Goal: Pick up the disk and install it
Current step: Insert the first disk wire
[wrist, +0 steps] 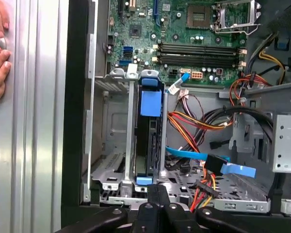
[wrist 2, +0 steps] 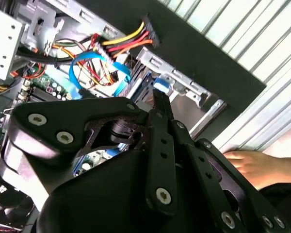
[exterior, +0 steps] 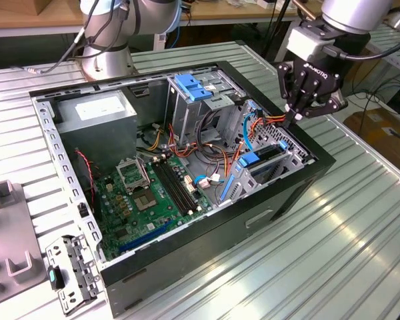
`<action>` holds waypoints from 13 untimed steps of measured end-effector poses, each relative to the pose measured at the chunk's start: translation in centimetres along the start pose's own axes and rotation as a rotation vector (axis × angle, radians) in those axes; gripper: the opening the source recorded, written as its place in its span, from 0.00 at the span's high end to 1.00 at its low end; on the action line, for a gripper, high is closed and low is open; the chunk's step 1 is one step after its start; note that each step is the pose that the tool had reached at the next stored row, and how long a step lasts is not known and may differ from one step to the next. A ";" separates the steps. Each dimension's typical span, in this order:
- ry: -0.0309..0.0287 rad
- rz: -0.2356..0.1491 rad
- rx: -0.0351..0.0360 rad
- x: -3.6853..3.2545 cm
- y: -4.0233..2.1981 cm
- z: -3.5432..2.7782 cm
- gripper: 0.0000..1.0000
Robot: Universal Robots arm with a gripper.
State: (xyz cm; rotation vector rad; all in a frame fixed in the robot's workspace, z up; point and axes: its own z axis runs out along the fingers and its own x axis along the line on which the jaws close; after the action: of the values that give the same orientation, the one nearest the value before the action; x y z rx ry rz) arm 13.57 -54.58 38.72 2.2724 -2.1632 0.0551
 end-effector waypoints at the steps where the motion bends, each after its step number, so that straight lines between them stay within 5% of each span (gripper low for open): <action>1: 0.0003 0.000 -0.0002 -0.12 -0.26 0.01 0.89; 7: 0.0014 0.000 -0.0005 -0.69 -1.19 0.04 0.89; 13: 0.0015 -0.003 -0.0005 -0.72 -1.31 0.04 0.89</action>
State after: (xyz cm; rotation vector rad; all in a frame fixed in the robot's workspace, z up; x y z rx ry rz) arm 14.84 -53.79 38.69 2.2745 -2.1589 0.0563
